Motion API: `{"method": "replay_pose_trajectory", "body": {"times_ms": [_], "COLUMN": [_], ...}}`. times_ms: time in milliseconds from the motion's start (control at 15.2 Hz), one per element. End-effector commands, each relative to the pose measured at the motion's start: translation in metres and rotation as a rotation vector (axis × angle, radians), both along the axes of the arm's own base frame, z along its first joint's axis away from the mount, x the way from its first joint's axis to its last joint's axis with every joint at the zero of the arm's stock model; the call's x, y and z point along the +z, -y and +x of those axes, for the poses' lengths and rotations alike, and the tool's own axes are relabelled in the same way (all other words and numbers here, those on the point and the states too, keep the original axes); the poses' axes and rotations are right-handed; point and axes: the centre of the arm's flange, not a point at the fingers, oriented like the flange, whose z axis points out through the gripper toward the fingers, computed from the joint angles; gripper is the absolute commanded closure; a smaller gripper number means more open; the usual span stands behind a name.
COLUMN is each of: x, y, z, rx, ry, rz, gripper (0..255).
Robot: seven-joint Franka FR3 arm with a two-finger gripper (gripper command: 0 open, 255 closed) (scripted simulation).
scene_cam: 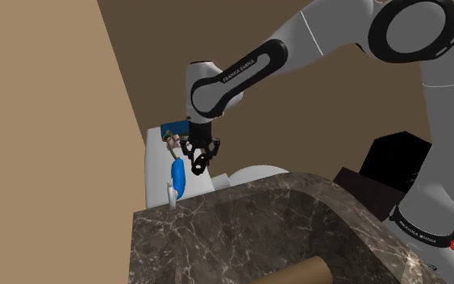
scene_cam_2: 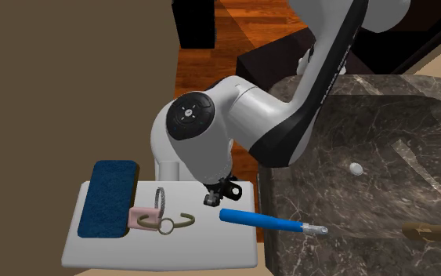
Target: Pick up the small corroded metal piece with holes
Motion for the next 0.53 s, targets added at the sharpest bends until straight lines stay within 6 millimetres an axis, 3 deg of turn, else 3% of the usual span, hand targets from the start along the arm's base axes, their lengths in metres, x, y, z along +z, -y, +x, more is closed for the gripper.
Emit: {"method": "replay_pose_trajectory", "body": {"times_ms": [0, 330, 462], "x": [0.011, 0.037, 0.038], "y": [0.0, 0.0, 0.0], "z": [-0.001, -0.001, -0.001], "rx": [0.0, 0.0, 0.0], "ry": [0.0, 0.0, 0.0], "rz": [0.0, 0.0, 0.0], "gripper": [255, 255, 255]}}
